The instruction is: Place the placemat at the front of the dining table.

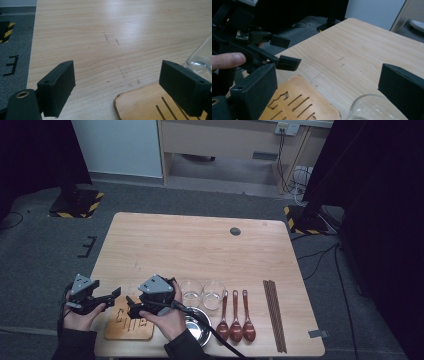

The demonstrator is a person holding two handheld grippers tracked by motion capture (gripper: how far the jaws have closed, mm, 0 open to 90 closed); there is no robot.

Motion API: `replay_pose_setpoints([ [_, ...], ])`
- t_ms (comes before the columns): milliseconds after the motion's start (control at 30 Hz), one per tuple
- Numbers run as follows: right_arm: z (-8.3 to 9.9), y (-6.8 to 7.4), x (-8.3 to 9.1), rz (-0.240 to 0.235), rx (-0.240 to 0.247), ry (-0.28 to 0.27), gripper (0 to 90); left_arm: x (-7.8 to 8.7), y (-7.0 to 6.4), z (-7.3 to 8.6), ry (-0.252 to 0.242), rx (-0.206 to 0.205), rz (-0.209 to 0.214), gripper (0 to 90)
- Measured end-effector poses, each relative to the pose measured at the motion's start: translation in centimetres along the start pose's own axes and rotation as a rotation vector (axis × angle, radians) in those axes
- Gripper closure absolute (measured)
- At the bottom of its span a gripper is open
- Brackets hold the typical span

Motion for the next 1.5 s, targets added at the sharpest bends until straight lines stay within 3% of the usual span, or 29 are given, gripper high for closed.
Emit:
replay_pose_setpoints([
  [267,1.4,2.1,-1.2,-0.034,0.005,0.030,2.3,0.2,0.2,-0.1,-0.012,0.000,-0.012,13.7],
  [667,4.1,4.4,-2.6,-0.066,-0.008,0.098,2.3,0.0,-0.3,0.6,0.014,-0.007,0.014,13.9],
  [1133,6.9,6.0,-4.0,-0.085,-0.007,0.190,2.3,-1.1,-1.3,2.3,0.077,-0.028,0.039,13.0],
  [1500,7.5,6.2,-4.4,-0.070,-0.004,0.225,2.3,-2.2,-1.9,3.8,0.134,-0.056,0.042,11.6],
])
Point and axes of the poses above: each handheld gripper's, and its own axes: x roughly backward along the jaws, z roughly out of its underside, y roughly to its left, the point moved 5 cm from there along -x, roughly forward along the jaws, and after that the axes turned 13 degrees about x, right-handed, at the moved point
